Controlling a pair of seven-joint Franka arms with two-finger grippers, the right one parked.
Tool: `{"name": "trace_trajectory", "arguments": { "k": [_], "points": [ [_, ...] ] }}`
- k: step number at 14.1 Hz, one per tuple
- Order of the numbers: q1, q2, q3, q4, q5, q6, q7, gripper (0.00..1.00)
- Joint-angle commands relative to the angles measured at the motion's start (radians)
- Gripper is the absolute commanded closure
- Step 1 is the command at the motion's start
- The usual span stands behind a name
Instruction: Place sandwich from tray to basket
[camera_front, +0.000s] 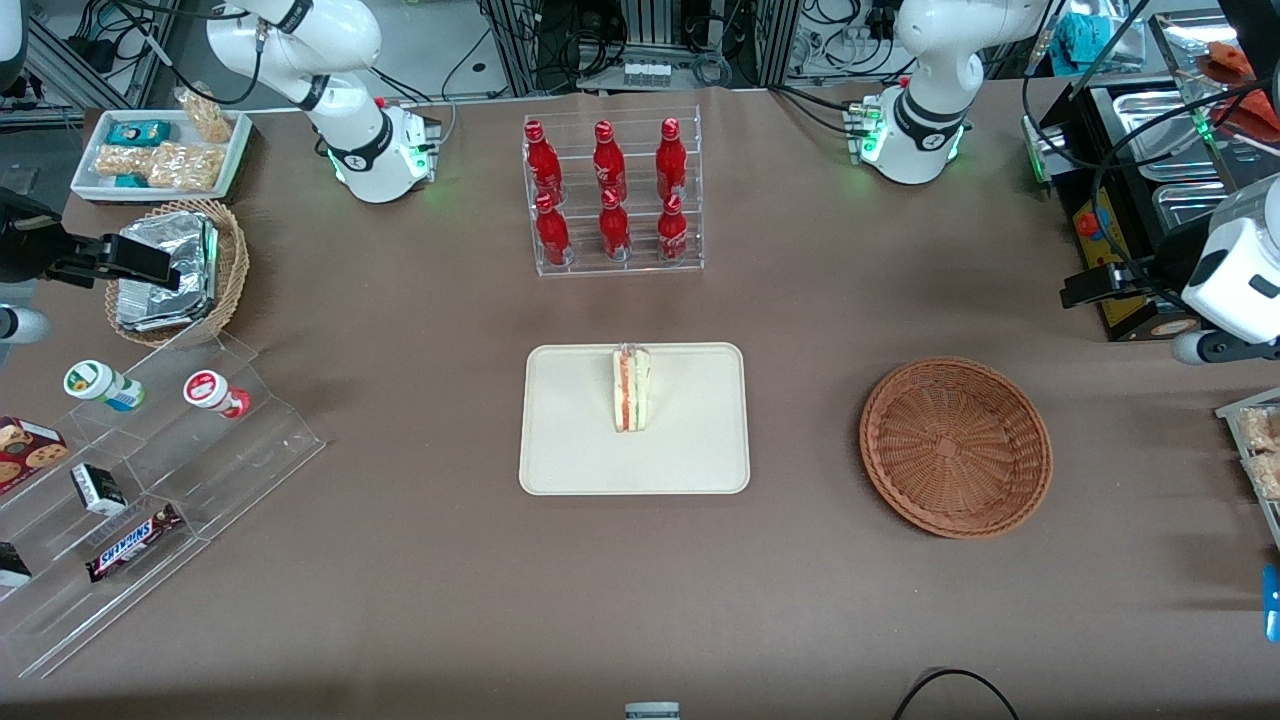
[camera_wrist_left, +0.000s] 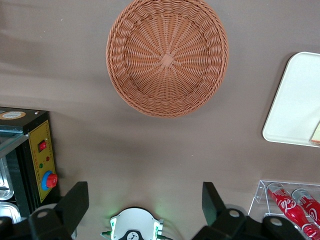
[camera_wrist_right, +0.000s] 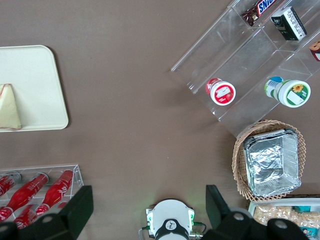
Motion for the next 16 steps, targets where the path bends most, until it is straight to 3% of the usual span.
{"name": "trace_trajectory", "arguments": {
  "k": [1,5,8,15,16],
  "points": [
    [0.006,0.019,-0.008,0.032,-0.01,-0.004,-0.002,0.0],
    [0.006,0.046,-0.009,0.051,-0.033,0.002,-0.014,0.0],
    [-0.01,0.1,-0.018,0.02,-0.16,0.072,-0.037,0.0],
    [-0.406,0.327,-0.026,-0.022,-0.143,0.501,-0.394,0.0],
    [-0.459,0.368,-0.026,-0.013,-0.114,0.558,-0.453,0.0]
  ]
}}
